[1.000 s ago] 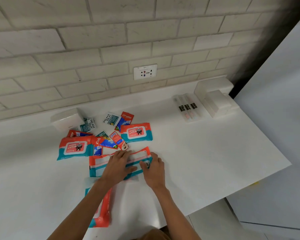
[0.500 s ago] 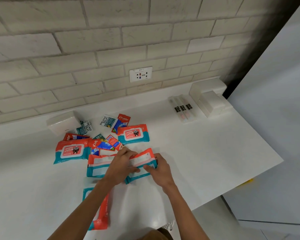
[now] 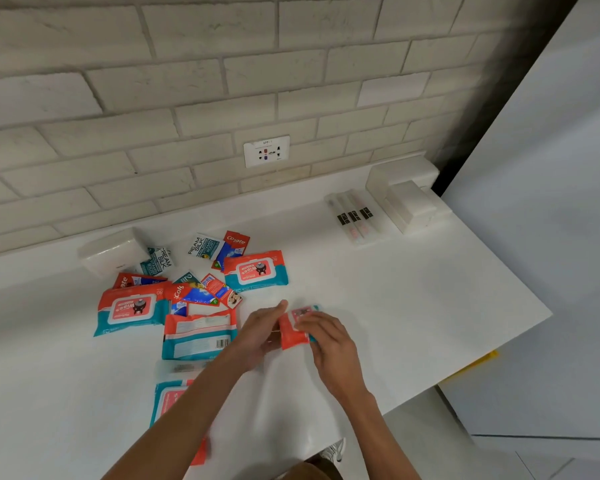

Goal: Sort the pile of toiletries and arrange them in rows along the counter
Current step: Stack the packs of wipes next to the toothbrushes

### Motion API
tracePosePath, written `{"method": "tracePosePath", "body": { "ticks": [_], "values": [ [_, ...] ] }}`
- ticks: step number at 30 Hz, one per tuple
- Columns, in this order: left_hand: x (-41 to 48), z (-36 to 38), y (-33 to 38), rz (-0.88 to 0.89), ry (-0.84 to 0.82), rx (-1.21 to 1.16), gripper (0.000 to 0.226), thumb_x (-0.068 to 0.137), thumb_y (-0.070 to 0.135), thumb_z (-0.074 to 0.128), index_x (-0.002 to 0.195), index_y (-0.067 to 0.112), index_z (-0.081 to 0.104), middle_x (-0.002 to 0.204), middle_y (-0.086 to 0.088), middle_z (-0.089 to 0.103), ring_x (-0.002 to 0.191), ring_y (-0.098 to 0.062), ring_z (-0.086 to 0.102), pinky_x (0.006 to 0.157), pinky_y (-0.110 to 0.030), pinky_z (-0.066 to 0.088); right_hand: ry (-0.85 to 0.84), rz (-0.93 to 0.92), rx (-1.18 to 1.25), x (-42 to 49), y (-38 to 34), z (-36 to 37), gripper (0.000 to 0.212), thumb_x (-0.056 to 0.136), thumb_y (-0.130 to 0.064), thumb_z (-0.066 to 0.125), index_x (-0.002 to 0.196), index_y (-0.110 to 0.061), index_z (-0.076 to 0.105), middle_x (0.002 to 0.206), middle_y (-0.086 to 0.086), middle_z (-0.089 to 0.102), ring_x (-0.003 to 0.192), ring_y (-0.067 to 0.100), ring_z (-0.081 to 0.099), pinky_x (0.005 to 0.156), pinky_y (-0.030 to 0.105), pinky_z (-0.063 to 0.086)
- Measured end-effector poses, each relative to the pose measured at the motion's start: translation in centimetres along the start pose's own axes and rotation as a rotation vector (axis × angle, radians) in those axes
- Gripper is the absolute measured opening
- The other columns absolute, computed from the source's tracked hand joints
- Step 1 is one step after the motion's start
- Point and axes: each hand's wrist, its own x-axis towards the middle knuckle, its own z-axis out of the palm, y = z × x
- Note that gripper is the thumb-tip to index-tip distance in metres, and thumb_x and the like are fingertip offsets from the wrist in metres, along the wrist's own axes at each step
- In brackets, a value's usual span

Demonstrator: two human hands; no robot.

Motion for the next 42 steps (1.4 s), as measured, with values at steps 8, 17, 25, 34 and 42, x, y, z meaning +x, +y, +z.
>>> {"method": "tracePosePath", "body": {
  "ticks": [8,17,25,34,42],
  "values": [
    [2.0,1.8,-1.8,0.314,0.04,0.233,0.05,0.09,0.018,0.079,0.129,0.037,0.054,0.127,0.003,0.064,0.102,-0.02,0.071,0.083,-0.038,0.064,-0.201,0.138,-0.082,-4.2,1.3,1.6,0.04,0.096,-0.034,0.077,0.136,-0.032,0.067,0.147,-0.009,0.061,0.138,0.01,0.056,0.112,0.036,0.053],
    [2.8,1.4,-1.5,0.569,0.157,0.774,0.044,0.096,0.04,0.07,0.136,0.033,0.054,0.145,0.004,0.053,0.127,-0.022,0.06,0.108,-0.041,0.052,-0.285,0.259,-0.14,-4.1,-0.6,1.2,0.054,0.103,-0.052,0.056,0.154,-0.036,0.05,0.164,-0.014,0.043,0.154,0.01,0.037,0.125,0.034,0.038],
    [1.8,-2.3,-3.7,0.793,-0.13,1.32,0.07,0.097,0.073,0.031,0.158,0.04,0.029,0.168,0.019,0.019,0.154,-0.008,0.024,0.124,-0.035,0.03,-0.06,0.376,-0.239,-5.8,-2.2,3.2,0.049,0.101,-0.045,0.066,0.146,-0.025,0.06,0.149,0.0,0.062,0.132,0.019,0.064,0.107,0.038,0.056],
    [2.4,-0.7,-5.0,0.928,0.013,1.495,0.077,0.101,0.072,0.013,0.16,0.027,0.031,0.168,0.001,0.029,0.152,-0.024,0.036,0.119,-0.04,0.024,-0.049,0.426,-0.31,-4.1,-1.1,4.2,0.056,0.106,-0.047,0.061,0.153,-0.017,0.054,0.154,0.007,0.058,0.141,0.026,0.058,0.119,0.042,0.041],
    [5.4,3.2,-2.2,0.836,0.0,1.439,0.087,0.098,0.077,0.009,0.164,0.022,0.021,0.17,0.0,0.023,0.151,-0.024,0.037,0.117,-0.036,0.023,-0.09,0.438,-0.382,-0.8,2.1,3.3,0.06,0.106,-0.048,0.052,0.158,-0.018,0.047,0.16,0.01,0.052,0.14,0.03,0.059,0.111,0.045,0.051]
  ]
}}
